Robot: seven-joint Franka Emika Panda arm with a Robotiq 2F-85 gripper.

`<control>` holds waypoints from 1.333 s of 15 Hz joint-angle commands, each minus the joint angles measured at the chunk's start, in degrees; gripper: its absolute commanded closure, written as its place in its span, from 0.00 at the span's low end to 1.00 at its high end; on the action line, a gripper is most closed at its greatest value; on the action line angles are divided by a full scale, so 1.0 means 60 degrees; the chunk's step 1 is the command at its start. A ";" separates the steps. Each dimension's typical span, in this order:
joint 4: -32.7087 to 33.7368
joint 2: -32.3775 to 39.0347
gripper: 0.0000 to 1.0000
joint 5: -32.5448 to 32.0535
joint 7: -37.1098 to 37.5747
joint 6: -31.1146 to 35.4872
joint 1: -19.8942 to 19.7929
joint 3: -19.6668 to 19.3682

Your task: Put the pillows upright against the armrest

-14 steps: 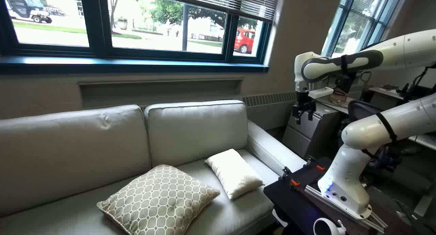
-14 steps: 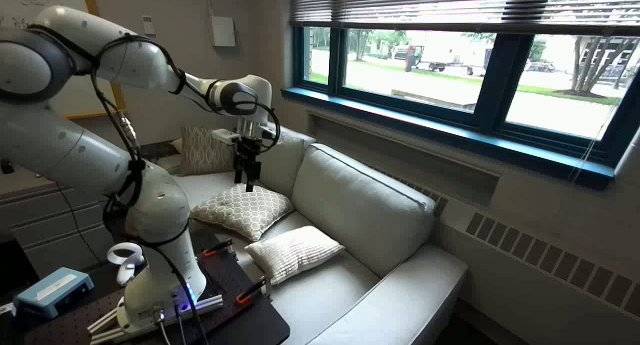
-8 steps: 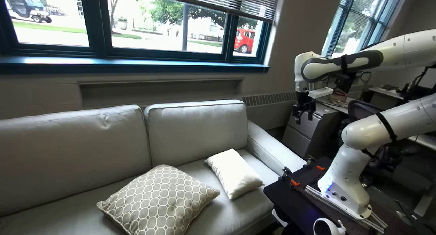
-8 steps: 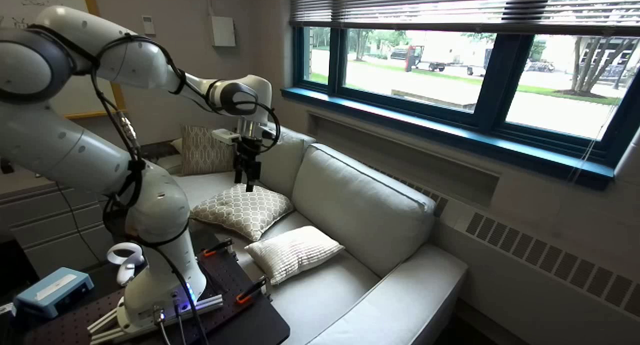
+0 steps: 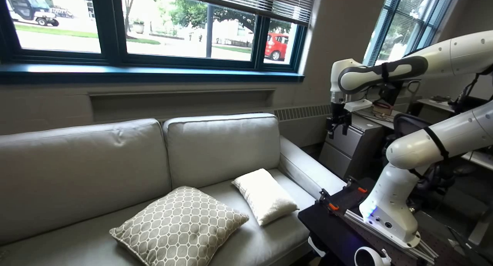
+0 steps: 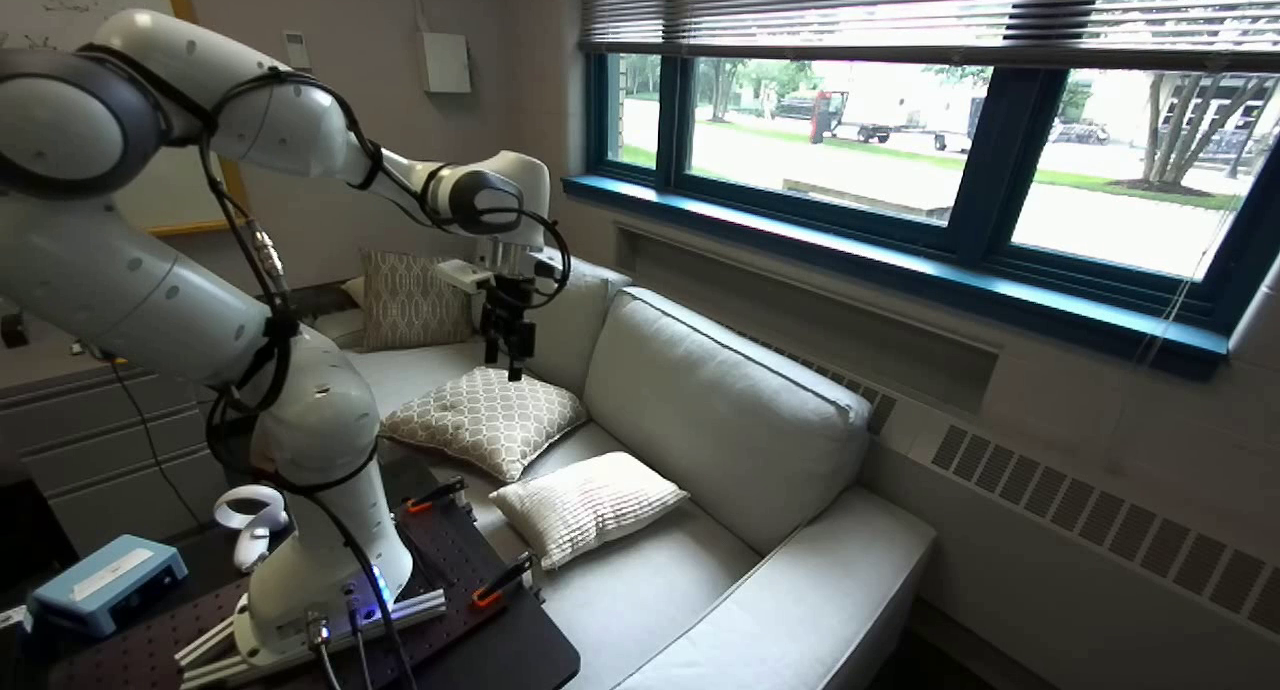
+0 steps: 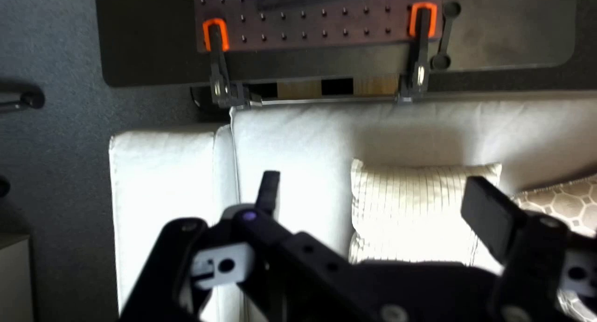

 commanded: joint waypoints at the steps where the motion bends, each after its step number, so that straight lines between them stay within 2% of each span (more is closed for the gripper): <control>1: 0.1123 0.2105 0.00 0.0056 -0.0369 0.1828 -0.0041 -0.0427; 6: 0.2654 0.4881 0.00 0.0602 -0.0208 0.4243 -0.0034 -0.0830; 9: 0.3898 0.6745 0.00 0.1385 -0.0458 0.4905 0.0034 -0.1010; 13: 0.5910 0.9292 0.00 0.2508 -0.0846 0.4808 -0.0072 -0.0866; 16: 0.7533 1.1186 0.00 0.2850 -0.0697 0.4517 -0.0159 -0.0738; 18: 0.8371 1.2041 0.00 0.2659 -0.0508 0.3904 -0.0121 -0.0782; 19: 0.7175 1.1101 0.00 0.2646 -0.0597 0.4677 -0.0068 -0.0831; 20: 0.7592 1.1576 0.00 0.2642 -0.0593 0.4482 -0.0074 -0.0826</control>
